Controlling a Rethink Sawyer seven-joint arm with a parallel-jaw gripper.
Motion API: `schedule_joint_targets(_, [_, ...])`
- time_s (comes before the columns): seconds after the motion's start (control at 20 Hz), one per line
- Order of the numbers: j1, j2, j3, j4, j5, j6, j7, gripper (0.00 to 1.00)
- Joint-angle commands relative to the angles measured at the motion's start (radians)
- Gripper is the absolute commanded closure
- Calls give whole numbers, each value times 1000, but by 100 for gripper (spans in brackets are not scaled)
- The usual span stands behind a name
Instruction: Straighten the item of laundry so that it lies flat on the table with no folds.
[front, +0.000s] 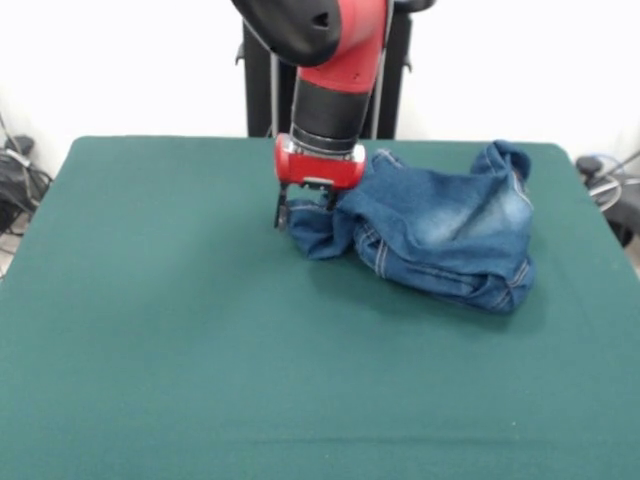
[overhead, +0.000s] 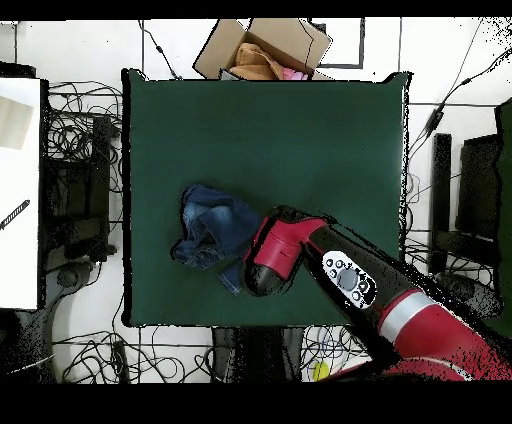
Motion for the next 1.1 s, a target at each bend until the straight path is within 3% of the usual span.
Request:
schedule_joint_targets(0.05, [63, -28, -72, -114, -110, -109, 153, 100])
schedule_joint_targets(0.8, [86, -28, -128, -132, -54, -136, 125, 100])
schedule_joint_targets(1.1, [30, -10, -140, -132, 4, -167, -3, 100])
